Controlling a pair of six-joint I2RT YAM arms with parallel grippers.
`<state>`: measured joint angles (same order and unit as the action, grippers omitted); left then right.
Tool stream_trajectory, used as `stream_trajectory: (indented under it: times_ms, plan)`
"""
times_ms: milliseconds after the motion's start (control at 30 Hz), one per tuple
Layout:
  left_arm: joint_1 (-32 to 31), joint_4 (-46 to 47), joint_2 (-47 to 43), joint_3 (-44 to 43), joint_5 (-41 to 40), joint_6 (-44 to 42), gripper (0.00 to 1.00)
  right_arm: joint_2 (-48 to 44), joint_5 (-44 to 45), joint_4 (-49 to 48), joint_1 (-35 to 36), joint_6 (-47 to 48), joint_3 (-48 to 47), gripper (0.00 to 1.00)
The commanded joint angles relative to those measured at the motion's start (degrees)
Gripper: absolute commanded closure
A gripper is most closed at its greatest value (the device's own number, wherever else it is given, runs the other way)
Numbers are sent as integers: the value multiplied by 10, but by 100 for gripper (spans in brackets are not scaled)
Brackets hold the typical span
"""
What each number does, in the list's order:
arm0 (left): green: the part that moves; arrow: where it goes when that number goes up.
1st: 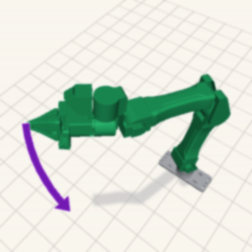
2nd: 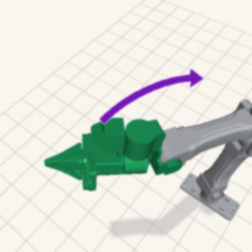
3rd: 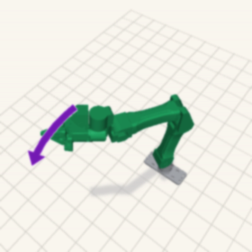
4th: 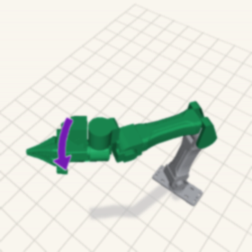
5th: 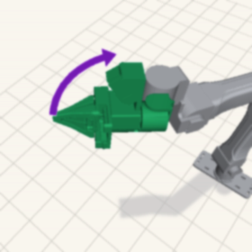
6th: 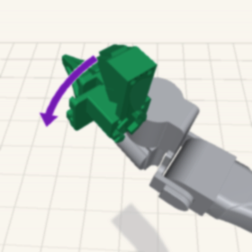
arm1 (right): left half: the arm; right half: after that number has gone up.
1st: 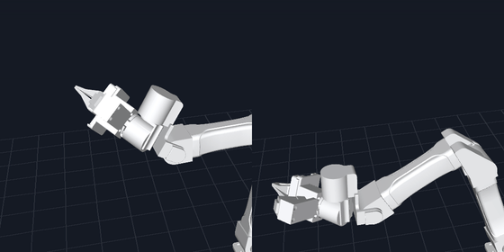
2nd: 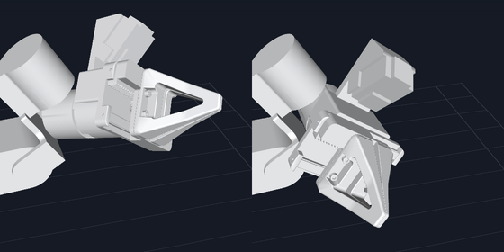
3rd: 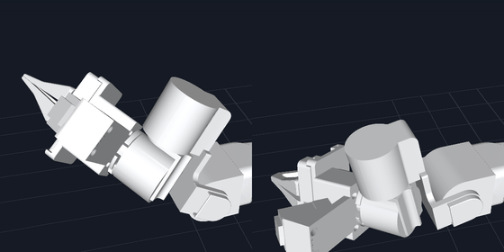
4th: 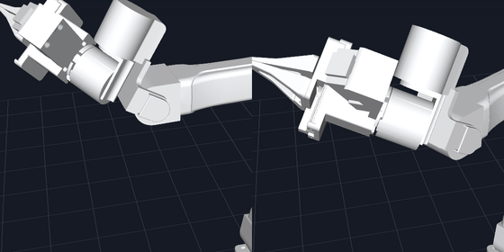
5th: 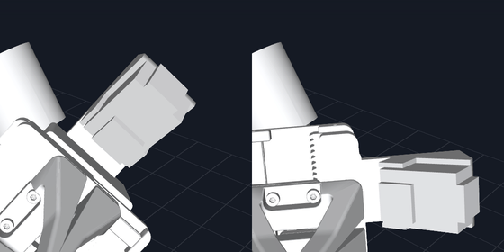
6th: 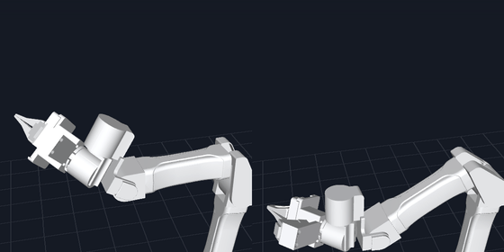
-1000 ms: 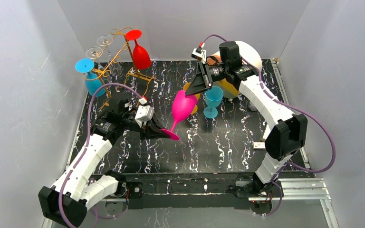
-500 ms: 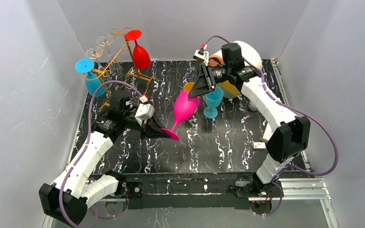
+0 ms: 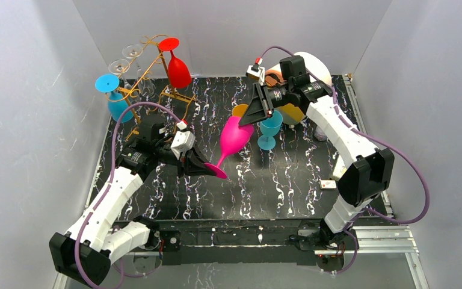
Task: Take the wine glass off the wine glass rack
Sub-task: Place the wine glass at the center of the board.
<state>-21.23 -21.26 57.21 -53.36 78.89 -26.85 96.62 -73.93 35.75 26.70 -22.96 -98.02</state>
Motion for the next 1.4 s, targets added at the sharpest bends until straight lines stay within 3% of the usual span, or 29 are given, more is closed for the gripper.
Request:
stream_trajectory:
  times_ms: [0,133,333,467,733,967,1367]
  plan:
    - [4,-2,1,-20,-32,16,100,-37,-73,-111,15,-97,31,61]
    - [4,-2,1,-20,-29,15,100,-52,-109,-240,16,-191,85,63]
    - [4,-2,-2,-15,-38,23,100,-63,-104,-257,16,-191,103,81]
    - [4,-1,-2,-19,-73,41,100,-63,-102,-257,15,-189,108,99]
    - [4,-1,-9,-19,-82,56,100,-69,-103,-255,16,-183,107,99]
    - [4,-1,-45,-11,-30,61,72,-69,-84,-224,15,-163,104,99]
    - [4,-3,-59,-35,-94,91,53,-56,-7,-10,16,-7,29,99]
